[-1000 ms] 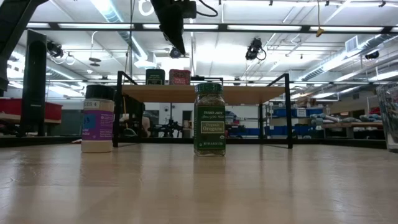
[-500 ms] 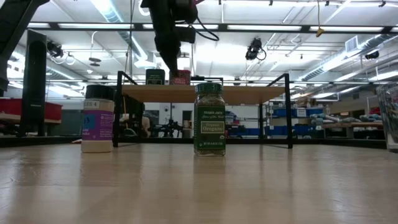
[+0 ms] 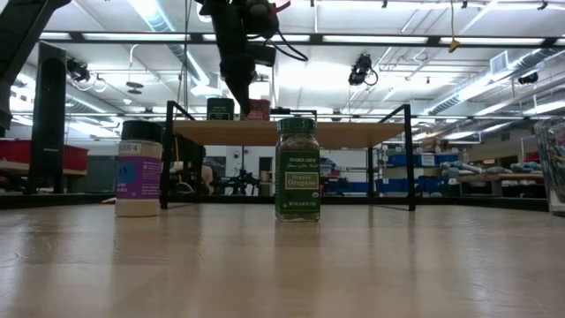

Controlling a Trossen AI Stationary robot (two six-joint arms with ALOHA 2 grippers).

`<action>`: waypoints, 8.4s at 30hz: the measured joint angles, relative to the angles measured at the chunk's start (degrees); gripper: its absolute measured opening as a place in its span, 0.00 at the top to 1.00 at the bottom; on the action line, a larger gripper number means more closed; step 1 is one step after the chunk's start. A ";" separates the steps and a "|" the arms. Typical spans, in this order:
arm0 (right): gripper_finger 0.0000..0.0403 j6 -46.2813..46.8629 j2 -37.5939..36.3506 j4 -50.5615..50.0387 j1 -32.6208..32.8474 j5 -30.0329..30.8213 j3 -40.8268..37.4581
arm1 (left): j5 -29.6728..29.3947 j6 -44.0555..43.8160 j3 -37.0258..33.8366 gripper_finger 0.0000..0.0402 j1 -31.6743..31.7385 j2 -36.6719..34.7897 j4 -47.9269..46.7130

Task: Shelf spices
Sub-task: Put the red seasoning can on the shelf, then put the black seasoning bottle on the shelf

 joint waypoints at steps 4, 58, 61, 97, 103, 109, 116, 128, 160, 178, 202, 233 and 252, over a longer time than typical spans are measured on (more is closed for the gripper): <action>0.90 0.00 0.00 0.00 0.00 0.00 0.00 | -0.76 -0.01 0.00 1.00 0.47 0.00 -0.04; 0.90 2.71 -0.02 -3.08 -2.08 0.41 0.00 | -8.96 -13.85 -10.95 1.00 -21.01 -32.81 11.33; 0.90 2.81 -0.02 -3.11 -2.08 0.26 0.00 | -9.01 -19.65 -20.70 1.00 -24.02 -36.97 10.85; 0.90 9.35 2.78 -4.10 -7.89 -5.54 0.00 | -28.86 -37.56 -55.66 0.98 -57.72 -63.41 34.18; 0.90 9.07 2.78 -4.07 -7.89 -4.90 0.00 | -21.83 -45.18 -60.68 0.81 -57.68 -60.50 32.58; 0.90 9.07 2.78 -3.87 -7.89 -4.88 0.00 | -21.05 -47.82 -61.72 0.51 -57.63 -54.24 32.56; 0.90 10.01 2.78 -3.82 -7.89 -4.90 0.00 | -20.90 -50.64 -61.72 0.26 -55.17 -46.75 28.92; 0.90 10.29 2.78 -3.78 -7.88 -4.90 0.00 | -14.91 -56.98 -61.72 0.17 -49.75 -44.72 25.70; 0.90 10.08 2.78 -3.82 -7.87 -4.94 0.00 | -6.52 -57.72 -61.70 0.15 -42.48 -34.01 29.75; 0.90 10.05 2.78 -3.82 -7.87 -4.94 0.00 | -5.39 -56.04 -61.70 0.53 -40.39 -33.55 33.95; 0.90 10.01 2.78 -3.82 -7.87 -4.98 0.00 | -10.51 -39.63 -36.90 0.53 -33.11 -33.65 36.58; 0.90 9.10 2.75 -3.90 -7.87 -9.13 0.00 | -5.23 -31.26 11.45 0.53 -7.76 4.69 18.44; 0.90 8.94 2.75 -3.93 -7.88 -9.11 0.00 | -6.54 -34.45 14.49 0.53 -3.58 7.28 13.55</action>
